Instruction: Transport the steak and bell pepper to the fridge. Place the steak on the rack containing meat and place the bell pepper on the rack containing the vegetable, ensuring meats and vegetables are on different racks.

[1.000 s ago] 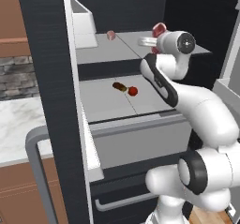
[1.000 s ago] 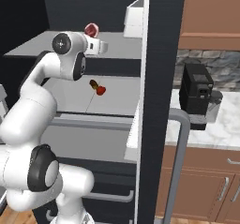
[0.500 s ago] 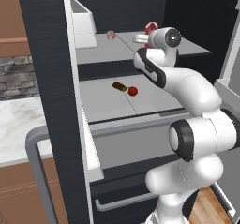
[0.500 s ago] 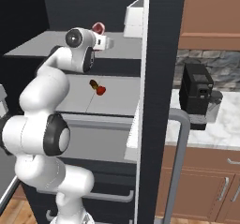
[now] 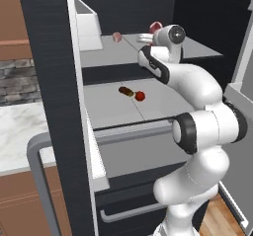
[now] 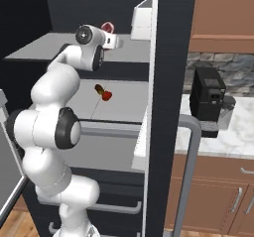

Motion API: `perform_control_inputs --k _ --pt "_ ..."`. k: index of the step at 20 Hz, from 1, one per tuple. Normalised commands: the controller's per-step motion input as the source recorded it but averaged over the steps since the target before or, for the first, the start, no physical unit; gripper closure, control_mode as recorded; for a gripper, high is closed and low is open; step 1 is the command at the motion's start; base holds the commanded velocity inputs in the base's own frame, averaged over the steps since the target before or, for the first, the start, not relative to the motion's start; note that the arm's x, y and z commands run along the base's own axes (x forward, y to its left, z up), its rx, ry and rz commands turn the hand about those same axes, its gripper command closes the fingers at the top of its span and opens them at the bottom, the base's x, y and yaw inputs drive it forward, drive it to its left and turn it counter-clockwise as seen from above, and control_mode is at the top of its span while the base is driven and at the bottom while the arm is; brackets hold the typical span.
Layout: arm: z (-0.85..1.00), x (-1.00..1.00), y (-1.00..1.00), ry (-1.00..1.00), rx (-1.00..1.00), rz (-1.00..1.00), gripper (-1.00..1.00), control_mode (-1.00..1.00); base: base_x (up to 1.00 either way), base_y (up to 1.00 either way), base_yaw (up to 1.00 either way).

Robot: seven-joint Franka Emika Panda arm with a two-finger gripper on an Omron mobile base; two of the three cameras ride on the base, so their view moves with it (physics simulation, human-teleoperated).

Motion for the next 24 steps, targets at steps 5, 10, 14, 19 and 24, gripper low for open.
perform_control_inputs --k 5,10,14,19,24 --pt "-0.32 0.36 0.00 0.08 0.00 0.00 -1.00 -1.00 0.00 0.00 0.00" --pt "-0.06 -0.15 0.00 -0.01 0.00 0.00 -1.00 -1.00 0.00 0.00 0.00" --pt "-0.03 -0.27 0.00 -0.07 0.00 0.00 -1.00 -1.00 0.00 0.00 0.00" --pt "0.00 -0.41 0.00 -0.18 0.00 0.00 -1.00 -1.00 0.00 0.00 0.00" --pt "0.00 -0.81 0.00 -0.08 0.00 0.00 -1.00 -1.00 0.00 0.00 0.00"
